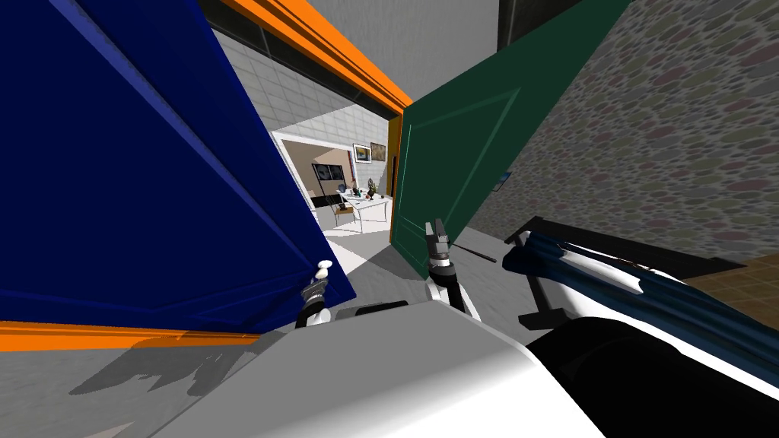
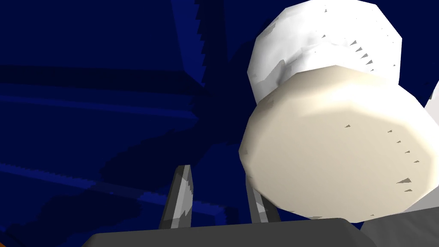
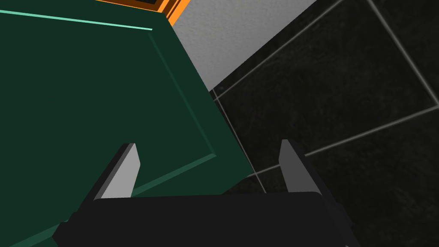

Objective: Pull the door open

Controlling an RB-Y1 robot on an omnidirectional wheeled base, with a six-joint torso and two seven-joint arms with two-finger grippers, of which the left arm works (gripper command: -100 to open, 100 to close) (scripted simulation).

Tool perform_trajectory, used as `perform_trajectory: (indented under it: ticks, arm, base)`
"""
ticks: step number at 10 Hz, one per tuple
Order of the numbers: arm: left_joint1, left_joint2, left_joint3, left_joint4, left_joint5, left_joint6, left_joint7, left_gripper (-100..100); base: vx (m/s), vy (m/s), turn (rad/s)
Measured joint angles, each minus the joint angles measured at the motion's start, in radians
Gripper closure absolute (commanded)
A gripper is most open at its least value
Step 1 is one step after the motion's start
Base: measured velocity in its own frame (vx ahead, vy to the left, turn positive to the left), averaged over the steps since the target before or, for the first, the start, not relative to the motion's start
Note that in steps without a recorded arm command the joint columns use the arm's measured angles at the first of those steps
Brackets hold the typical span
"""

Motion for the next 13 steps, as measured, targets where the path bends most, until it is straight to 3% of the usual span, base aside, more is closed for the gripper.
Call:
perform_trajectory:
  ticks: [1,5,6,8,9,10,12,13]
  arm:
    - [-0.026,0.006,-0.003,0.036,0.0,-0.009,0.01,-100]
    - [-0.022,0.005,0.001,0.02,0.002,0.004,0.006,-100]
    - [-0.039,0.009,-0.002,0.045,0.001,-0.003,0.013,-100]
    - [-0.017,0.004,0.011,-0.018,0.009,0.046,-0.009,-100]
    - [-0.022,0.005,0.016,-0.024,0.011,0.062,-0.015,-100]
    - [-0.042,0.01,0.015,0.002,0.011,0.06,-0.011,-100]
    - [-0.048,0.005,0.027,-0.02,0.018,0.095,-0.027,-100]
    - [-0.044,0.008,0.032,-0.014,0.02,0.1,-0.03,100]
  base:
    - [-0.016,-0.015,0.018]
    - [-0.001,0.0,0.008]
    - [-0.012,-0.011,0.003]
    - [-0.024,-0.028,0.037]
    - [-0.012,-0.011,0.004]
    - [-0.016,-0.015,0.036]
    - [-0.012,0.003,0.045]
    - [0.009,0.019,-0.017]
